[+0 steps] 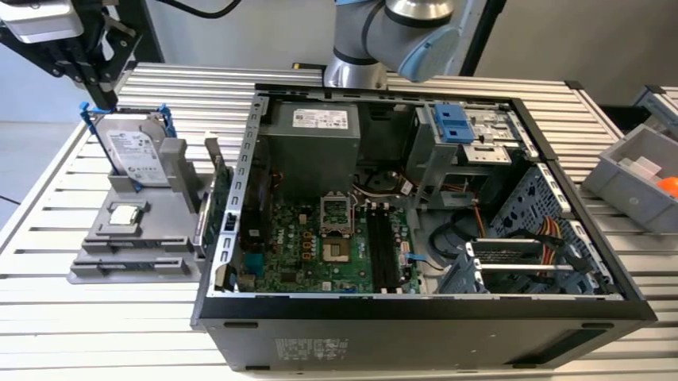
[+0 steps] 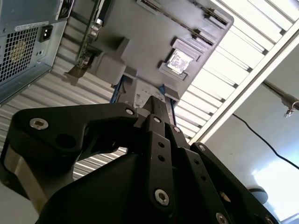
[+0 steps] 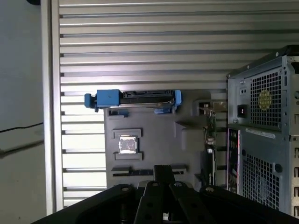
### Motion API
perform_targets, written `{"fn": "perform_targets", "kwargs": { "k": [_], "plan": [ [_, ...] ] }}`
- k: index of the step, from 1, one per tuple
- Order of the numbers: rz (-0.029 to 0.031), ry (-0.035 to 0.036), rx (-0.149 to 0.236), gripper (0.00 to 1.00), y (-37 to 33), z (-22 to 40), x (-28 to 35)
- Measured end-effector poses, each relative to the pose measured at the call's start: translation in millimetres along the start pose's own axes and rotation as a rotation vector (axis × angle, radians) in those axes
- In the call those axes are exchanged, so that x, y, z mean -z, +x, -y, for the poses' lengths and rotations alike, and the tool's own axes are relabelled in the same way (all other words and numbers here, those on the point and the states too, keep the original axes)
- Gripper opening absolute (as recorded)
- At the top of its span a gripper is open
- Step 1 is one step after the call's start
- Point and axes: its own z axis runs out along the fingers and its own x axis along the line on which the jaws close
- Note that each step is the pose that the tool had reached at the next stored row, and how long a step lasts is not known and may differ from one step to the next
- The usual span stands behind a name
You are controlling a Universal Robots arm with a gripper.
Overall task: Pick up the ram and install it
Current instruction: 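Reach for the ram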
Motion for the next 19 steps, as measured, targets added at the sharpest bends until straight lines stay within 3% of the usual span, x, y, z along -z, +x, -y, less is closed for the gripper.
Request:
{"fn": "perform_targets", "kwargs": {
  "k": [10,19],
  "plan": [
    [-0.0006,0.0000,0.000,0.00,1.7,3.1,-0.3],
    [-0.0007,0.0000,0.000,0.00,2.1,13.7,-0.3]
  ]
}}
